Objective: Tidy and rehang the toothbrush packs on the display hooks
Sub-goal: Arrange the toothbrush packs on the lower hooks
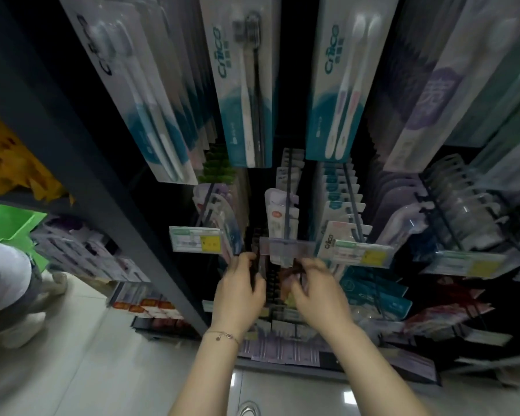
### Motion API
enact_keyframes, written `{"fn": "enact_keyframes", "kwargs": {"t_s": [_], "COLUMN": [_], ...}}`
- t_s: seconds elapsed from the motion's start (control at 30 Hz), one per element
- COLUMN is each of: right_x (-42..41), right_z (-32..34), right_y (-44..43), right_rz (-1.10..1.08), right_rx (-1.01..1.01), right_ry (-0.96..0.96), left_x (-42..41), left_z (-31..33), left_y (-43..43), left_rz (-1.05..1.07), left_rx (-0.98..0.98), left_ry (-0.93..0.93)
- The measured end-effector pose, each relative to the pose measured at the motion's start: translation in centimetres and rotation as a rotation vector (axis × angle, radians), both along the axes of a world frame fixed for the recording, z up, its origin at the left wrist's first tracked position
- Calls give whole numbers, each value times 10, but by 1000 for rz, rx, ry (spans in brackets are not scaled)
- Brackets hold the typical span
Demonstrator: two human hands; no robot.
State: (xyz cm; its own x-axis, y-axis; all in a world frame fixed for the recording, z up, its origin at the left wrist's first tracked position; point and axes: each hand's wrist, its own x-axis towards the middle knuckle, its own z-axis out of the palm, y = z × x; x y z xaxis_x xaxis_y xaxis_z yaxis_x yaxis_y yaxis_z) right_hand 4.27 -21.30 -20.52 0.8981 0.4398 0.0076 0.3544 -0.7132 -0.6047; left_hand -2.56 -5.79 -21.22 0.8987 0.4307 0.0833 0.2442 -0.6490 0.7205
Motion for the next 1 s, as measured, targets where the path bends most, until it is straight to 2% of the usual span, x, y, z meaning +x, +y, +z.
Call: {"fn": "enact_keyframes", "kwargs": {"t_s": [0.17,0.33,0.5,0.63,0.73,0.83,1.0], "right_x": [14,28,33,32,35,37,42], "right_z": [-10,-19,-17,-5,-3,-4,1], "right_y": [15,25,32,40,44,45,50], "right_rz": [-68,-133,-155,-166,-176,-183,-191], "right_rx": [47,183,286,287,270,261,129], "right_ry": [115,233,265,271,299,238,237], "left_x": [22,39,46,50,52,54,51], "left_z": [-5,-1,1,-3,-4,-2,-6], "left_y": [13,18,16,16,14,13,18], "left_rz": [-66,-107,-188,-244,-255,-253,-237], "left_rx": [-179,-373,-408,-397,-399,-392,-430], "left_ry": [102,120,136,122,128,111,91]}}
